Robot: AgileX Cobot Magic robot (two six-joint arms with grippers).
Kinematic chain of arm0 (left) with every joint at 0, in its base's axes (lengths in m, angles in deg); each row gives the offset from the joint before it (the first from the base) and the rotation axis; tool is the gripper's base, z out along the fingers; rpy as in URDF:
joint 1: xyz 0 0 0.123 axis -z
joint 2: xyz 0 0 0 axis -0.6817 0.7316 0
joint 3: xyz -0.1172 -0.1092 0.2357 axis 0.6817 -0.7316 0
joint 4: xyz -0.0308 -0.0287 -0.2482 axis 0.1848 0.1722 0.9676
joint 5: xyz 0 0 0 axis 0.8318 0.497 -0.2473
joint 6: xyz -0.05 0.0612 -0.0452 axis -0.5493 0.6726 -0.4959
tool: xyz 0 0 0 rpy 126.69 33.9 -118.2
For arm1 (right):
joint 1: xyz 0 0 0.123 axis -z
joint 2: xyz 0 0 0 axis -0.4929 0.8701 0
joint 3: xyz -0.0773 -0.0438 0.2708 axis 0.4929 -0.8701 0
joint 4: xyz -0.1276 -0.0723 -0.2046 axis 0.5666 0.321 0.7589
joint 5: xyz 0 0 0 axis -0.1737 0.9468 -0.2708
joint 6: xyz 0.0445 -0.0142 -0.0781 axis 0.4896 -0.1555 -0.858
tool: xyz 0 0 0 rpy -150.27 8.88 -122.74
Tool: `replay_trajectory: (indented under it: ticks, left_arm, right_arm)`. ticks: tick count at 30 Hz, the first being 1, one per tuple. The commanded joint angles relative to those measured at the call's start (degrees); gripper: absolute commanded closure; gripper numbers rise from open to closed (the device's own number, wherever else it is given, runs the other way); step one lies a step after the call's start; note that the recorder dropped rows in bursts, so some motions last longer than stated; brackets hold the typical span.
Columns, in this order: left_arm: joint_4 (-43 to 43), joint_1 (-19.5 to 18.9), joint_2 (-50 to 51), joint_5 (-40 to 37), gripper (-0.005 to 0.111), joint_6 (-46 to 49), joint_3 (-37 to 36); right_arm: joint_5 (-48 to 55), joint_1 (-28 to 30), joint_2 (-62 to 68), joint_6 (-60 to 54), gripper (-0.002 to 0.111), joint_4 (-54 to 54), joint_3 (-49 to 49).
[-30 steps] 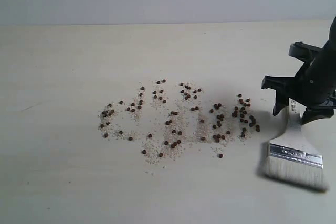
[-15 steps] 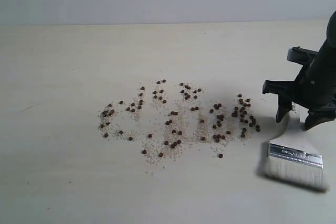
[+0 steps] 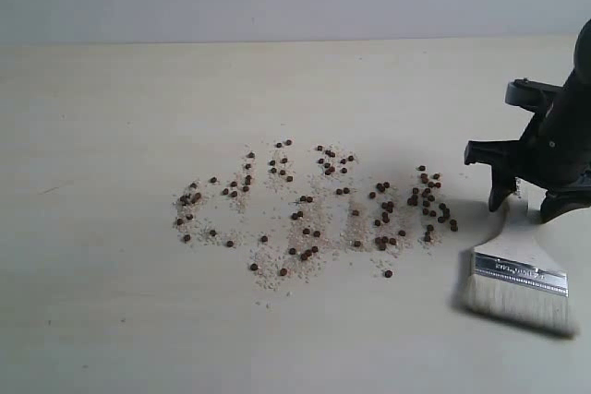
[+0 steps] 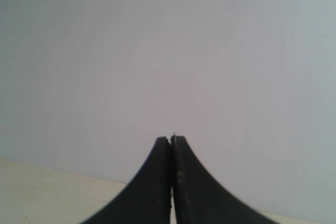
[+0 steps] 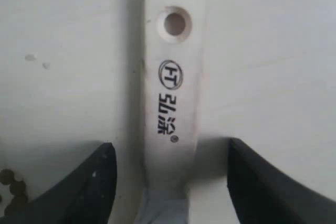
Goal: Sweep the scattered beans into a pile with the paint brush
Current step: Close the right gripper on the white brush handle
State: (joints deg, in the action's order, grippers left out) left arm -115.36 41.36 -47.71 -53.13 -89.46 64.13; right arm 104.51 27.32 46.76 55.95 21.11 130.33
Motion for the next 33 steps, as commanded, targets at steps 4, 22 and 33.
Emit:
replay_trajectory:
  ticks: [4, 22, 33]
  left_arm:
    - [-0.21, -0.04, -0.3, -0.06, 0.107, 0.24, -0.29]
    - [-0.21, -0.04, -0.3, -0.06, 0.107, 0.24, -0.29]
    - [-0.21, -0.04, -0.3, -0.06, 0.107, 0.24, -0.29]
  right_arm:
    - [-0.3, 0.25, -0.02, -0.06, 0.05, 1.0, 0.48]
    - [-1.64, -2.12, 3.17, 1.5, 0.05, 2.47, 0.48]
    - [1.26, -2.12, 3.17, 3.15, 0.052, 2.3, 0.48]
